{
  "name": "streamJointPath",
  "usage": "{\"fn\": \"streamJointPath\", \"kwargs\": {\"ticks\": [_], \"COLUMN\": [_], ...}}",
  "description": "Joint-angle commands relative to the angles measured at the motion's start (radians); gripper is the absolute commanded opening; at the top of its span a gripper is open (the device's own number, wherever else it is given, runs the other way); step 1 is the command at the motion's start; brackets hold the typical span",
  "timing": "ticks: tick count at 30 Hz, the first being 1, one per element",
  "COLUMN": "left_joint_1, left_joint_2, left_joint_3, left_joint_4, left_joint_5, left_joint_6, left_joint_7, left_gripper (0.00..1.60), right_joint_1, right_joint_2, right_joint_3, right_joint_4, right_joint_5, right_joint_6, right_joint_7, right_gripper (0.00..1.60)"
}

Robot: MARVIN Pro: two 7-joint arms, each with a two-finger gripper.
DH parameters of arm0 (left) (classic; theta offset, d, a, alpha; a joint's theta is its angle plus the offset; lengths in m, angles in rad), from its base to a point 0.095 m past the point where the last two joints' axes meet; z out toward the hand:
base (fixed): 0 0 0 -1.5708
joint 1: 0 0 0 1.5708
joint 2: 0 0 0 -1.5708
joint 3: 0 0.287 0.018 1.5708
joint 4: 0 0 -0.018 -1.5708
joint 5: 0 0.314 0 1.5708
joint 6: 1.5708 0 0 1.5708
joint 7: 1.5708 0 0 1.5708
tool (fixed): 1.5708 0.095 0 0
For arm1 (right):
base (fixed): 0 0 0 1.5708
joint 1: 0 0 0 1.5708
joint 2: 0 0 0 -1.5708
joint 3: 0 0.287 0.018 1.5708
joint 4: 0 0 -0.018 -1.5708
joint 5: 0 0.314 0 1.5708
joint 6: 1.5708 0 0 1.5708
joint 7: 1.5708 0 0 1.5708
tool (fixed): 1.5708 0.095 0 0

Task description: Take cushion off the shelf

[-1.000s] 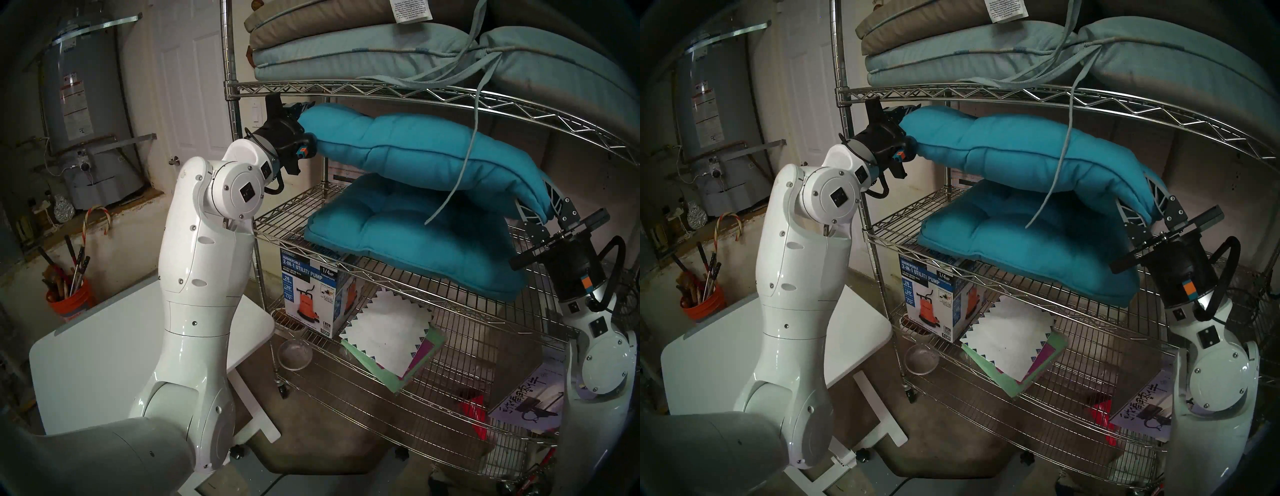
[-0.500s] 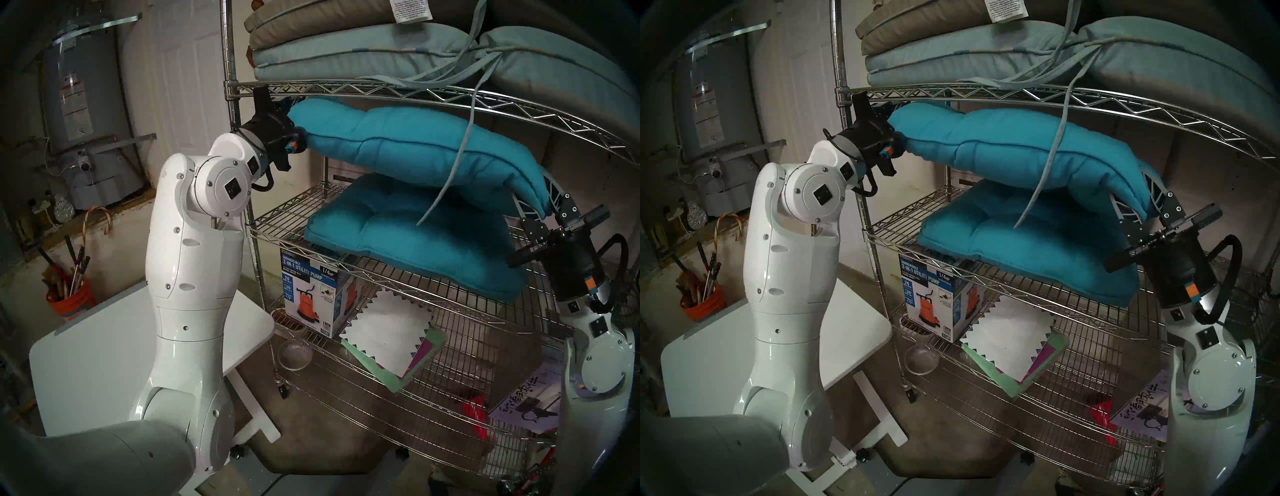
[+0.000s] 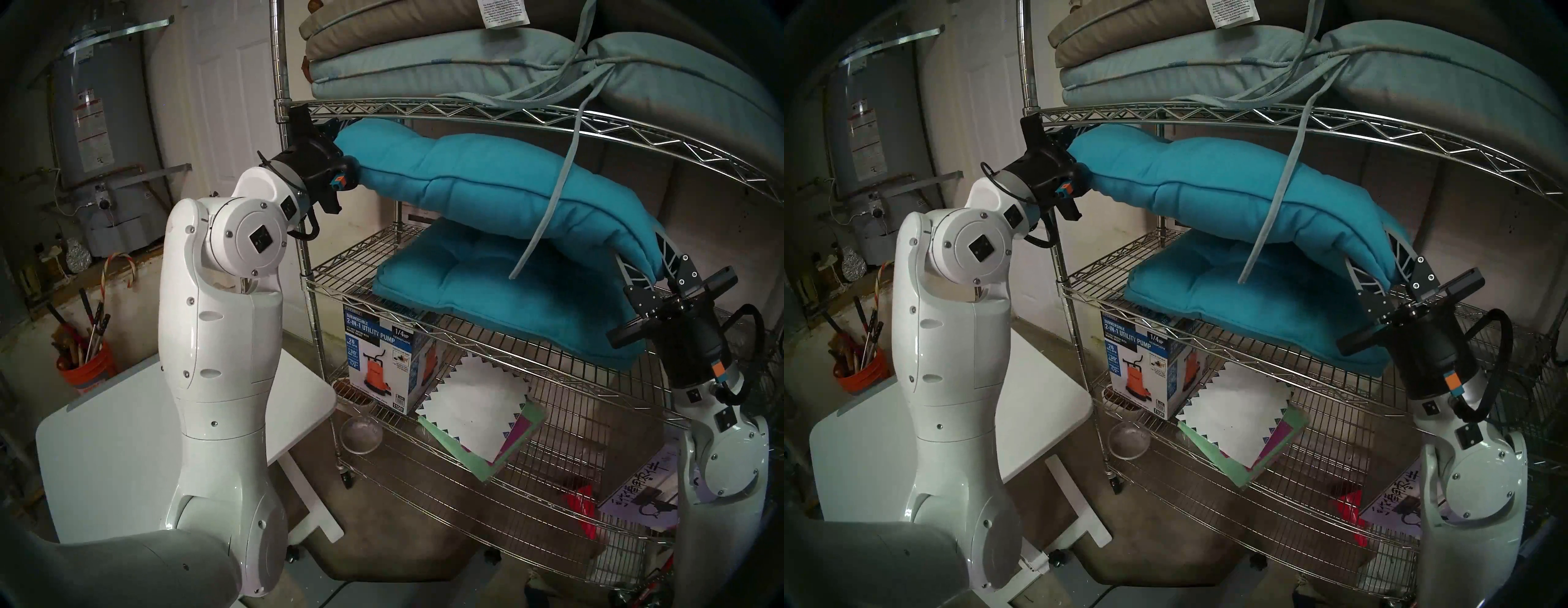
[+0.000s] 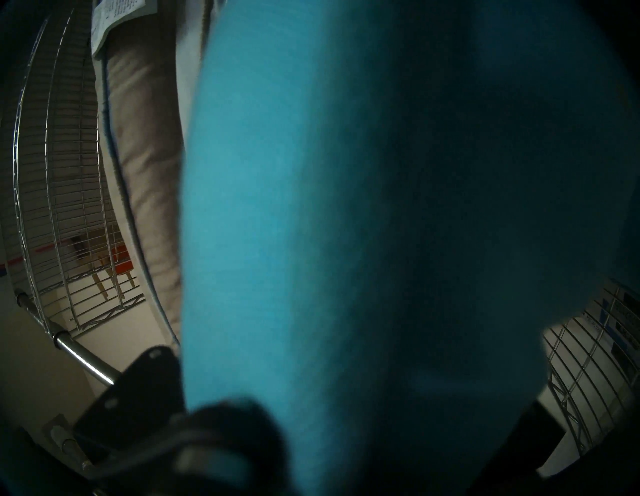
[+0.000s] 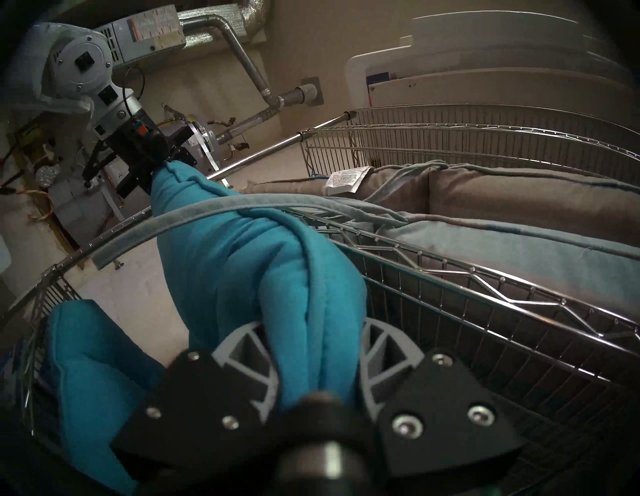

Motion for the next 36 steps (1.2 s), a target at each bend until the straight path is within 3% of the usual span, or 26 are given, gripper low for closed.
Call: {"fn": "streamJointPath", "kwargs": {"ticks": [1,8,16,23,36], "left_joint_1": [0.005,0.049,0.111,0.146,0.2], "left_joint_2": [-0.014,-0.03,-0.061,-0.065,-0.043], "left_joint_3": [-0.023,-0.019,0.08,0.123,0.073], "left_joint_4": [-0.102,-0.158,-0.235,-0.311,-0.441], "left_joint_5": [-0.046,-0.061,-0.053,-0.042,-0.027], "left_joint_6": [-0.01,-0.021,-0.033,-0.028,-0.016], "left_joint_7": [0.012,-0.006,-0.028,-0.036,-0.06], "left_gripper": [0.0,0.0,0.0,0.0,0.0], "right_joint_1": [-0.014,-0.056,-0.116,-0.157,-0.226], "right_joint_2": [-0.012,-0.031,-0.066,-0.091,-0.13], "right_joint_3": [-0.049,-0.025,0.104,0.195,0.236], "right_joint_4": [-0.049,-0.049,-0.049,-0.049,-0.049], "right_joint_5": [0.003,0.002,0.03,0.051,0.07], "right_joint_6": [-0.061,-0.094,-0.12,-0.151,-0.224], "right_joint_7": [-0.003,-0.012,-0.041,-0.053,-0.045], "right_gripper": [0.0,0.0,0.0,0.0,0.0]}}
